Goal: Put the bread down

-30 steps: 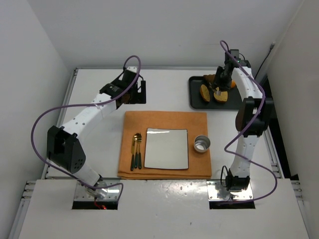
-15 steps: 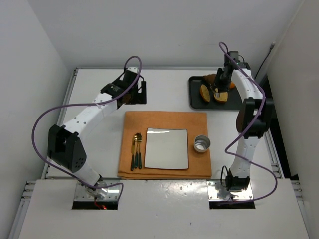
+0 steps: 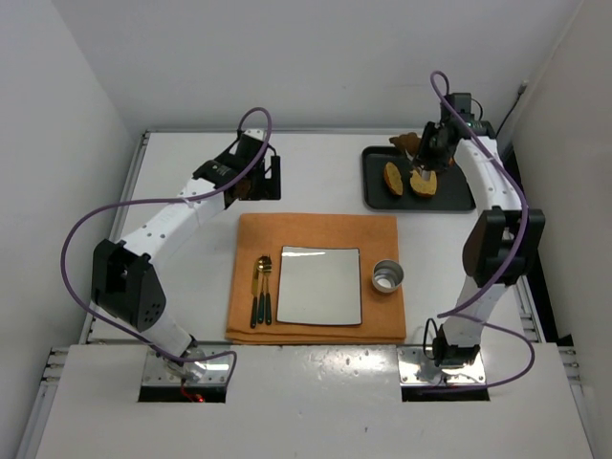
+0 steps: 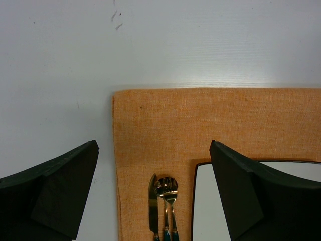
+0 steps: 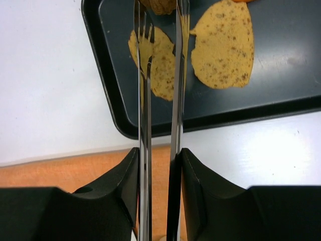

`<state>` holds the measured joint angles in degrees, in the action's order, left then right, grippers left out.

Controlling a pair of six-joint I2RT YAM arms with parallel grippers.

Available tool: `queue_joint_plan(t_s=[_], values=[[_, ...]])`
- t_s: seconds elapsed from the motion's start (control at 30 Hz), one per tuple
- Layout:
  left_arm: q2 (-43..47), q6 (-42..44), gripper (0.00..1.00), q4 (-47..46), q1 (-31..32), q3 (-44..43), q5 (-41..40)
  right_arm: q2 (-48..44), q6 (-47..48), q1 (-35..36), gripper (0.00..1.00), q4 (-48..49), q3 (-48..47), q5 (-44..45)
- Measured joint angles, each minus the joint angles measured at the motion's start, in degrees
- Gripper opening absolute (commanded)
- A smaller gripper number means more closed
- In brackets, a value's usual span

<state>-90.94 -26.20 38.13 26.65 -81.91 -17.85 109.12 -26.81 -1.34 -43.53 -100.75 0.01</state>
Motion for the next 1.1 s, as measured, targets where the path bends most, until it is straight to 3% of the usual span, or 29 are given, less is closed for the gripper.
queue_joint_plan(t_s=[0.17, 0.6, 1.1], values=[[0.0, -0.2, 0.99, 0.0, 0.0, 0.0, 0.0, -4.0, 0.0, 0.4, 0.05, 0.1, 4.3, -0.2], [0.0, -2.3, 0.99, 0.0, 0.0, 0.0, 1.7, -24.3, 0.0, 4.1, 0.05, -3.3, 15.7, -1.6], [1.2, -2.8, 0.99, 0.0, -1.1, 0.0, 2.2, -38.4, 1.1, 10.9, 0.05, -9.0, 25.1, -10.3]])
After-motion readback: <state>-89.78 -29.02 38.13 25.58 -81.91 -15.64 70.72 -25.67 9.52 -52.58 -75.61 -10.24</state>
